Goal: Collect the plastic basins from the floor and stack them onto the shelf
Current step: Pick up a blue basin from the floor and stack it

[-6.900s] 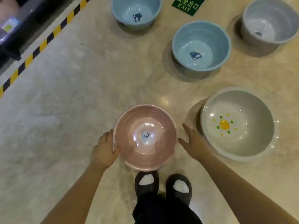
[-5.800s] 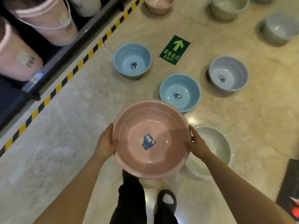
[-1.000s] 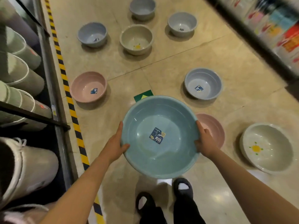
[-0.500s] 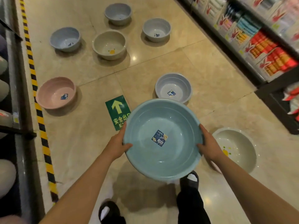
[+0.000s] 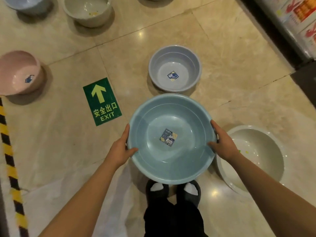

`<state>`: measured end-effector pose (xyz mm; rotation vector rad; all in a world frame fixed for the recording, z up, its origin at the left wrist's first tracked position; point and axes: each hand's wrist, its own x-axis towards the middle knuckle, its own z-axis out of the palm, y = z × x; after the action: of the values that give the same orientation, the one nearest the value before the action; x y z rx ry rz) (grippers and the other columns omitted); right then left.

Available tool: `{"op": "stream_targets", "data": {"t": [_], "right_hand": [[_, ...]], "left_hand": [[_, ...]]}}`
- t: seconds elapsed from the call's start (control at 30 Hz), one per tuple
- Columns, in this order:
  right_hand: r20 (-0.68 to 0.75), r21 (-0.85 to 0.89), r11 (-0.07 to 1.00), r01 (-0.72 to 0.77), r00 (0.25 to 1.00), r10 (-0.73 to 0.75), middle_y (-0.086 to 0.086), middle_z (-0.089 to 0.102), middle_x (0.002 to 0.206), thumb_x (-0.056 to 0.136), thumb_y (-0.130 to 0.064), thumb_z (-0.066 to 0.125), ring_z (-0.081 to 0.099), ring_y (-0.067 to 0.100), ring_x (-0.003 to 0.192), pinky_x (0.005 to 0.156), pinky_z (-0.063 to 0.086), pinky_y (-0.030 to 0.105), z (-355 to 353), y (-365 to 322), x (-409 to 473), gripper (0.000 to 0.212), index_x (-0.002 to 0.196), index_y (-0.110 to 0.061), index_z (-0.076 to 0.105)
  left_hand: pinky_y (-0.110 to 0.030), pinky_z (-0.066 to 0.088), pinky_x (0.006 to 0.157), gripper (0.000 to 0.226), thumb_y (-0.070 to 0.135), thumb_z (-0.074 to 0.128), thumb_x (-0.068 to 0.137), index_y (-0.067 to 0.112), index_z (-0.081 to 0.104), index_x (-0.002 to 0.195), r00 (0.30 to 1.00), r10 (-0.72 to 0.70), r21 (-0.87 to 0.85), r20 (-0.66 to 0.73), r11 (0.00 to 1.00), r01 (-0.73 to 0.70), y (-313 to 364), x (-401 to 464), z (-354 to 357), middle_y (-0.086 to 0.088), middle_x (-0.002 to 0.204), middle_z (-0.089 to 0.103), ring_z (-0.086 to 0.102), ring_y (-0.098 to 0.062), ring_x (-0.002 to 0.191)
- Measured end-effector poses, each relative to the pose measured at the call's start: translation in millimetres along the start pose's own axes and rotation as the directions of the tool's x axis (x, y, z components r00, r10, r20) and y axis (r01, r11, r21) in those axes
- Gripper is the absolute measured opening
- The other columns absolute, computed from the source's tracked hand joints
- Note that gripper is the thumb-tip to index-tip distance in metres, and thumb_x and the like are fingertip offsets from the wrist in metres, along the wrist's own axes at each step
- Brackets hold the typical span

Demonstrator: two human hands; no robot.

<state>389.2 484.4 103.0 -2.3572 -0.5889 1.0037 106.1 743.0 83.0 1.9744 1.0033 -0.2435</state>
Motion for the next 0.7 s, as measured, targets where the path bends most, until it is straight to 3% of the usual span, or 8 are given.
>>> {"op": "stream_targets", "data": {"t": [0.1, 0.23, 0.37, 0.5, 0.63, 0.7], "right_hand": [[-0.042, 0.020, 0.998, 0.052, 0.998, -0.051, 0.004, 0.048, 0.141, 0.080, -0.006, 0.066, 0.048, 0.022, 0.123, 0.098, 0.041, 0.037, 40, 38, 30, 0.084, 0.149, -0.029, 0.023], [-0.049, 0.104, 0.992, 0.074, 0.996, -0.069, -0.013, 0.047, 0.135, 0.081, -0.009, 0.068, 0.046, 0.008, 0.118, 0.094, 0.034, 0.018, 85, 83, 58, 0.080, 0.142, -0.040, 0.027], [-0.014, 0.051, 0.999, 0.010, 1.000, -0.009, -0.001, 0.043, 0.148, 0.086, -0.018, 0.065, 0.041, 0.022, 0.134, 0.104, 0.032, 0.032, 119, 116, 85, 0.076, 0.149, -0.028, 0.023], [0.062, 0.065, 0.996, -0.066, 0.996, 0.062, 0.000, 0.038, 0.151, 0.091, -0.030, 0.058, 0.041, 0.029, 0.135, 0.108, 0.036, 0.050, 141, 123, 95, 0.073, 0.149, -0.036, 0.015], [0.115, 0.078, 0.992, -0.098, 0.989, 0.088, -0.001, 0.037, 0.152, 0.091, -0.032, 0.059, 0.039, 0.029, 0.136, 0.108, 0.036, 0.052, 141, 118, 98, 0.076, 0.149, -0.037, 0.011], [0.135, 0.010, 0.996, -0.094, 0.987, 0.092, 0.003, 0.038, 0.152, 0.090, -0.028, 0.060, 0.038, 0.028, 0.136, 0.110, 0.034, 0.048, 131, 110, 98, 0.074, 0.150, -0.028, 0.017]], "left_hand": [[-0.026, 0.044, 0.078, 0.103, 0.035, 0.072, 0.083, 0.037, -0.004, 0.152, 1.000, -0.007, 0.021, 0.006, 1.000, 0.007, -38, 34, 40, -0.006, 0.130, 0.060, 0.057, -0.013, 0.092], [-0.028, 0.042, 0.086, 0.105, 0.038, 0.072, 0.082, 0.033, -0.006, 0.152, 1.000, -0.021, 0.018, 0.011, 1.000, 0.021, -85, 68, 87, -0.008, 0.140, 0.054, 0.059, -0.028, 0.116], [-0.035, 0.042, 0.096, 0.098, 0.038, 0.071, 0.084, 0.029, 0.004, 0.154, 0.998, -0.006, -0.005, -0.070, 1.000, 0.005, -113, 93, 118, -0.007, 0.149, 0.044, 0.050, -0.028, 0.127], [-0.048, 0.028, 0.113, 0.091, 0.031, 0.067, 0.087, 0.029, 0.007, 0.154, 0.987, -0.087, 0.062, -0.133, 0.993, 0.096, -126, 104, 130, -0.011, 0.157, 0.019, 0.027, -0.032, 0.142], [-0.041, 0.044, 0.101, 0.089, 0.038, 0.067, 0.086, 0.032, 0.009, 0.153, 0.999, -0.049, -0.047, 0.021, 0.998, 0.050, -121, 108, 124, -0.005, 0.139, 0.047, 0.048, -0.020, 0.122], [-0.033, 0.043, 0.097, 0.078, 0.037, 0.066, 0.087, 0.033, 0.020, 0.150, 0.994, -0.088, -0.028, 0.059, 0.996, 0.090, -111, 106, 112, -0.003, 0.138, 0.050, 0.051, -0.020, 0.122]]}}
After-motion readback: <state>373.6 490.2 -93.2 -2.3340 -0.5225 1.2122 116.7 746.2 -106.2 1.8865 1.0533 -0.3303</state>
